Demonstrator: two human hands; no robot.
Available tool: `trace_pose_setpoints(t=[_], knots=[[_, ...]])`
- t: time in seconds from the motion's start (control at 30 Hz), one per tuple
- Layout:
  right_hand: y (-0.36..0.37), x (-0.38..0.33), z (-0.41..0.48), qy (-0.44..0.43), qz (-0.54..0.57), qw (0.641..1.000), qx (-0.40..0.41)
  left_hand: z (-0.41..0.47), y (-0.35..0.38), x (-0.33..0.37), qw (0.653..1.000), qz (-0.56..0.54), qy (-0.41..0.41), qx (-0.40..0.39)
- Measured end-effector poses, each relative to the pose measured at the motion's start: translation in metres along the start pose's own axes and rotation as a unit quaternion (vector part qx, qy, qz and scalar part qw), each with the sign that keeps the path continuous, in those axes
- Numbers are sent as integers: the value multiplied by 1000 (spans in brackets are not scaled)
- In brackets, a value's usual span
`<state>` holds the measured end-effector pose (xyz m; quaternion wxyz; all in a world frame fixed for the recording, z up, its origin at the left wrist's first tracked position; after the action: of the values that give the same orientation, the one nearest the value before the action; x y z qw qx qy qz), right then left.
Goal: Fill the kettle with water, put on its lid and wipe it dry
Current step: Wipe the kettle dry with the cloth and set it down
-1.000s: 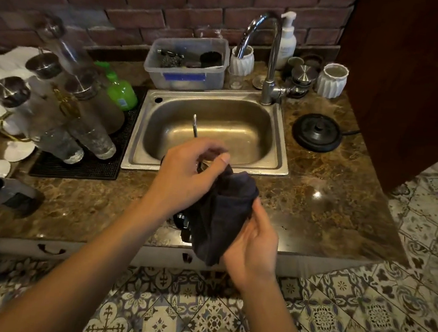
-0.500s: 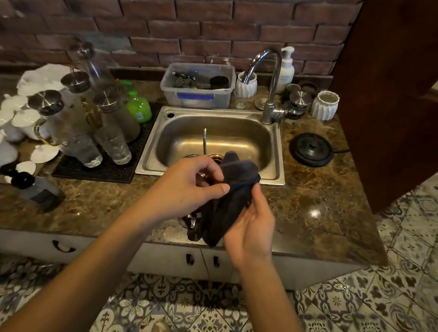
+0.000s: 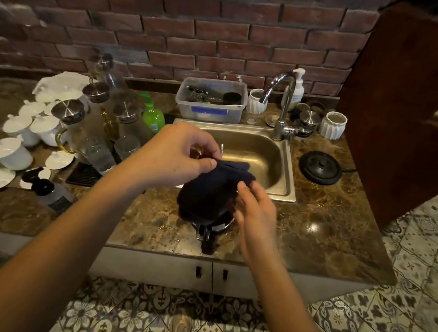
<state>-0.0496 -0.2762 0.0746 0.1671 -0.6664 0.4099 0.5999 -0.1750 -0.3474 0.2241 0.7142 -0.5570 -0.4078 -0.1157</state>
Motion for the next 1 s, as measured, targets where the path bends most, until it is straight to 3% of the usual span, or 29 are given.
trace_pose_setpoints(t=[0.13, 0.27, 0.5, 0.67, 0.9, 1.0], knots=[[-2, -21, 23, -60, -76, 994, 56, 13, -27, -8, 1000, 20, 11, 6], [19, -45, 44, -120, -131, 982, 62, 27, -49, -28, 1000, 15, 5, 18], [72, -55, 85, -190, -348, 917, 48, 61, -73, -58, 999, 22, 24, -4], [121, -67, 107, -233, -434, 868, -66, 78, -80, -82, 995, 65, 65, -50], [156, -33, 139, -145, -526, 828, -133, 92, -76, -142, 989, 88, 88, -76], [158, -3, 142, -82, -514, 845, -127, 94, -69, -165, 991, 79, 81, -75]])
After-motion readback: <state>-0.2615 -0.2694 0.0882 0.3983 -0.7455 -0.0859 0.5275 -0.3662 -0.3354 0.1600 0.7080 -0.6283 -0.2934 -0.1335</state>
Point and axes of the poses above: each hand's wrist, its own z-axis towards the middle knuckle, its own y-axis out of the palm, x = y × z, the point moved 10 cm from there along z, towards the middle knuckle, and after that the axes turned 8 degrees about -z, right-handed, at the moved point
